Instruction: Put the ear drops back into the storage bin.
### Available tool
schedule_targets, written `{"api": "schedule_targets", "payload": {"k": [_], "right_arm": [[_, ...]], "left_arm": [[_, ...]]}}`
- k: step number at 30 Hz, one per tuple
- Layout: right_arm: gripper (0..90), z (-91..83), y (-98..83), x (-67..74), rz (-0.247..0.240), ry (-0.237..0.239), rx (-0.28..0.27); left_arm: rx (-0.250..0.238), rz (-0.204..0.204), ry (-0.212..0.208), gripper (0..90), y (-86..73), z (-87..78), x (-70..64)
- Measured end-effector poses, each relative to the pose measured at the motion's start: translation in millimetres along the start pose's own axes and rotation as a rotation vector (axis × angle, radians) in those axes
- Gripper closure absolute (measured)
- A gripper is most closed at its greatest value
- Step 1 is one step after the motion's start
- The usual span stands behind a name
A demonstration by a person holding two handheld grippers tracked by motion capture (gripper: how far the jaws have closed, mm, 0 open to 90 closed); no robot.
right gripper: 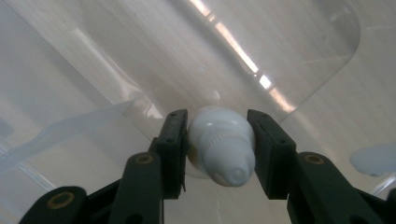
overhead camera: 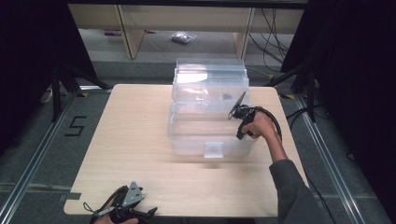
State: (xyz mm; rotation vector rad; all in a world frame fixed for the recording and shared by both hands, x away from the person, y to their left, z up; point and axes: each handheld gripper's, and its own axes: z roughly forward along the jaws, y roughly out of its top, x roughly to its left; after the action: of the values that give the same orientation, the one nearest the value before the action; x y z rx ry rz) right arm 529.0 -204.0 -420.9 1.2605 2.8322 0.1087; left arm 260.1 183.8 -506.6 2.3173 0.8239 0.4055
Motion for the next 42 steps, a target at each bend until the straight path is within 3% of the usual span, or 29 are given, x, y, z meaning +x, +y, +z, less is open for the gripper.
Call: {"api": "schedule_targets", "payload": {"k": [1,3,4,6,9,11,13,14,16,17,20,23,26,30,31,33,35,36,37,38,39,40,42], "right_arm": [[60.3,0.1,0.6,-1.7,-0.025,-0.002,0.001],[60.2,1.2,0.7,-0.4,-0.013,-0.009,0.0],[60.3,0.9,0.8,0.9,-0.004,-0.007,-0.003],[60.3,2.1,1.2,0.3,-0.008,-0.008,-0.007],[60.2,3.2,1.8,-0.8,-0.015,-0.003,0.008],[60.2,3.6,1.6,0.1,0.002,-0.005,0.017],[60.2,5.5,1.3,-4.0,-0.027,-0.014,0.011],[60.2,5.8,1.2,-4.9,-0.036,-0.015,0.012],[60.2,7.0,0.5,-5.3,-0.054,-0.018,0.014],[60.2,7.3,0.4,-5.3,-0.056,-0.017,0.014],[60.2,7.6,-0.6,-5.4,-0.042,-0.015,0.015],[60.2,7.9,-0.6,-6.4,-0.05,-0.018,0.019],[60.2,8.6,-0.6,-6.3,-0.046,-0.018,0.023],[60.0,7.9,-0.4,-6.1,-0.044,-0.014,0.02],[59.6,7.5,-0.5,-5.9,-0.042,-0.014,0.015],[57.6,6.0,-0.6,-5.3,-0.042,0.006,0.014],[55.2,3.9,-1.3,-3.0,-0.022,0.01,0.007],[52.7,2.6,-1.9,-4.5,-0.045,-0.001,0.005],[51.1,-1.0,-1.5,0.6,0.016,0.009,0.008],[49.5,-1.3,-2.7,-0.9,-0.001,0.014,-0.007],[48.3,-3.4,-3.5,-2.1,-0.02,0.002,-0.011],[46.8,-6.8,-3.8,1.3,0.02,0.014,-0.017],[44.7,-9.4,-4.9,1.0,0.015,0.011,-0.033]], "left_arm": [[-0.001,-0.001,0.0,15.0,0.2,-0.3,0.0],[-0.007,-0.004,0.003,15.0,0.1,0.5,-0.7],[-0.025,-0.028,0.003,15.0,-0.3,1.8,-2.3],[0.0,0.001,-0.002,15.0,0.1,-0.2,0.0],[-0.02,-0.019,0.005,15.0,-0.1,1.2,-1.7],[-0.001,0.001,-0.001,15.1,0.0,-0.2,-0.2],[-0.001,0.003,0.002,15.0,0.3,-0.2,0.0],[-0.025,-0.025,0.004,15.1,0.0,1.4,-2.0],[-0.023,-0.025,0.003,15.1,-0.4,1.7,-2.0],[0.002,0.003,-0.001,15.0,0.1,-0.2,0.1],[-0.022,-0.022,0.005,15.0,0.0,1.3,-1.8],[-0.001,0.002,-0.001,15.0,0.1,-0.2,-0.1],[-0.023,-0.022,0.006,15.0,0.0,1.4,-1.9],[-0.001,0.001,-0.001,15.1,0.2,-0.3,-0.2],[-0.024,-0.024,0.005,15.0,0.1,1.4,-2.0],[-0.023,-0.023,0.005,15.1,-0.3,1.6,-2.1],[-0.001,0.002,-0.001,15.1,0.3,-0.3,-0.2],[-0.005,-0.001,0.004,15.0,0.3,0.3,-0.5],[-0.005,-0.001,0.004,15.1,0.3,0.3,-0.5],[-0.02,-0.035,0.003,15.1,-0.4,2.2,-2.9],[-0.013,-0.031,0.002,15.1,-0.2,2.1,-2.4],[-0.015,-0.017,0.0,15.0,0.0,1.4,-1.8],[-0.003,-0.004,-0.001,15.1,0.3,0.4,-1.0]]}}
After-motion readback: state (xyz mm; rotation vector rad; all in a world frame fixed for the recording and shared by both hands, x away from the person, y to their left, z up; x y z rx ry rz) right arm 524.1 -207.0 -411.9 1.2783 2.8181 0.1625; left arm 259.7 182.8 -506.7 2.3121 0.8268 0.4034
